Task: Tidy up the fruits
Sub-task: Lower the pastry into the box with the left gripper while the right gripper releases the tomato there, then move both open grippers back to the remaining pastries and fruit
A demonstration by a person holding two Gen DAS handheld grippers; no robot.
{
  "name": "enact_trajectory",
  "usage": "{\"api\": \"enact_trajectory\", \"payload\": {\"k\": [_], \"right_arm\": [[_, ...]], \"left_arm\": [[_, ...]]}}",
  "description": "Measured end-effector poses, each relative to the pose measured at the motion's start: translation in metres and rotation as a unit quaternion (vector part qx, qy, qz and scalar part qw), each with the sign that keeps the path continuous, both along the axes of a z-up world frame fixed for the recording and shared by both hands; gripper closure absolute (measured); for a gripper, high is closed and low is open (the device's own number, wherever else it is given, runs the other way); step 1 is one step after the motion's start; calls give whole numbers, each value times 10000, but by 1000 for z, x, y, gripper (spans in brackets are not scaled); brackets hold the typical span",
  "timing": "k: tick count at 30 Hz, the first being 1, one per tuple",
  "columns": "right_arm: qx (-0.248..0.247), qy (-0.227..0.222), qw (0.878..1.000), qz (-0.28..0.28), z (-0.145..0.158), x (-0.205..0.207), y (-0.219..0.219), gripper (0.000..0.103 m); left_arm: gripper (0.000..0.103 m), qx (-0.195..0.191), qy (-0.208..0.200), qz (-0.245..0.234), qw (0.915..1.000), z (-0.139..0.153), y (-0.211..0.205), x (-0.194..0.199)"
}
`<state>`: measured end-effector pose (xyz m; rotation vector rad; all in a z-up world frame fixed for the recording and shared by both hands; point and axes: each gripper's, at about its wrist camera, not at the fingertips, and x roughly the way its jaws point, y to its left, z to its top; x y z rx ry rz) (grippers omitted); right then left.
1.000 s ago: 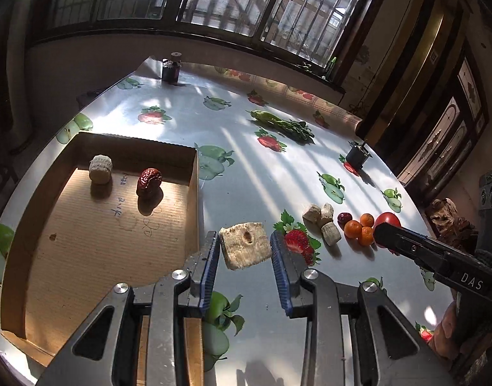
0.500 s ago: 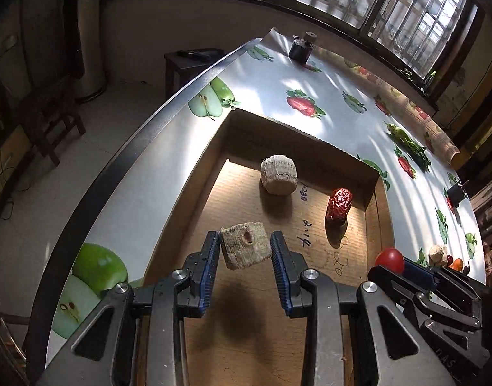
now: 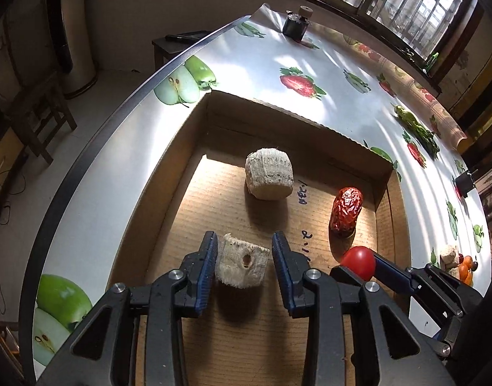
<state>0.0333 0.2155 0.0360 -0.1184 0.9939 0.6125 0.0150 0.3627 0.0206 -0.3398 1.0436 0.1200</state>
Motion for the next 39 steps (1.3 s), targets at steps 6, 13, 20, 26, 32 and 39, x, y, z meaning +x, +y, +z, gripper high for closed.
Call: {"api": "enact_trajectory", "payload": {"k": [6,13,20,26,32,39], "right_arm": [[204,-140,9997,-47,11,-5,-9,69],[694,-346,9966,-272,44,-28,-55,67],[1065,-255,9902,-867,54,-60,-135,63],[1013,-334,9835,-1458,48,-84,-205,63],[983,-317,9758,-1928,37,-96,-270,63],[953,-208,9590,-2660,22,-102,-350,63]], "left_arm": [[62,122,-227,146,9996,16,-3,-15],[23,1113,-905,510,9883,69,-36,-67],[18,1257,-1333,202,9829,93,-98,-107],[18,1415,-1382,-73,9802,92,-145,-123],[18,1545,-1367,-279,9781,92,-173,-128],[18,1131,-1180,-358,9859,80,-180,-124]]}}
